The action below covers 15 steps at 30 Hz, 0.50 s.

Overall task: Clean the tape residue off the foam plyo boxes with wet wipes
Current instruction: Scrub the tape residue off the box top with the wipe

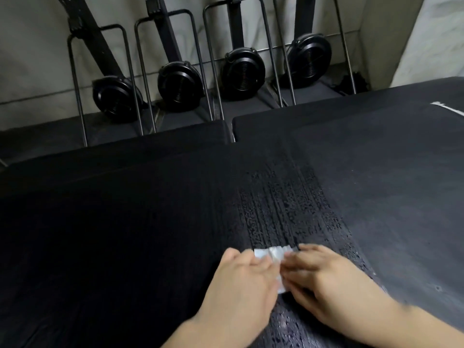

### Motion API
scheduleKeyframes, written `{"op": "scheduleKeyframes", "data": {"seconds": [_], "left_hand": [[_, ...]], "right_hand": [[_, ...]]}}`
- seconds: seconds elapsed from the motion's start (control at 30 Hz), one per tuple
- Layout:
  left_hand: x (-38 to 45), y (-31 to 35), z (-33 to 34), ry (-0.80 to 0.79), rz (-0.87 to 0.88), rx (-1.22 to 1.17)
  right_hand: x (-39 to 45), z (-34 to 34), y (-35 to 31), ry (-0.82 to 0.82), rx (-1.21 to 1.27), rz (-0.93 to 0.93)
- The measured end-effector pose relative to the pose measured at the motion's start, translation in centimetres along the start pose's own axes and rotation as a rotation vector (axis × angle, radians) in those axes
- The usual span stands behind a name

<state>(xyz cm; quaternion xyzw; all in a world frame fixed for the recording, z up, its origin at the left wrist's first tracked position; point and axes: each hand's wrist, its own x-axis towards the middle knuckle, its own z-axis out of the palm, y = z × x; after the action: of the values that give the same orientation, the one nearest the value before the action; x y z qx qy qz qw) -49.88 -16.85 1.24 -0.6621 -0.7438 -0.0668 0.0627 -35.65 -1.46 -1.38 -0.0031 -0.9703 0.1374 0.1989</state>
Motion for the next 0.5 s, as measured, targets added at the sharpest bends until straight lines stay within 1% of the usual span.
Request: {"op": "scheduleKeyframes", "data": {"seconds": [0.13,0.23,0.3,0.4,0.5], "left_hand": [[-3.1,2.5,0.3,0.043,0.026,-0.079],[-3.5,2.6,0.2,0.08,0.028,-0.043],[-2.2,1.5,0.3,0.079,-0.012,-0.014],[1.4,-1.0,0.9,0.079,-0.133,-0.024],[5.7,-3.3,1.4,0.033,-0.208,-0.015]], "right_hand": [[-4.1,0.7,-3.0,0.085,0.035,0.023],[-4.7,1.0,-2.9,0.12,0.034,0.039],[-3.3,1.1,-1.8,0.092,-0.018,0.06],[0.5,1.7,0.9,0.088,-0.067,0.157],[4.5,2.6,4.2,0.086,-0.023,0.272]]}}
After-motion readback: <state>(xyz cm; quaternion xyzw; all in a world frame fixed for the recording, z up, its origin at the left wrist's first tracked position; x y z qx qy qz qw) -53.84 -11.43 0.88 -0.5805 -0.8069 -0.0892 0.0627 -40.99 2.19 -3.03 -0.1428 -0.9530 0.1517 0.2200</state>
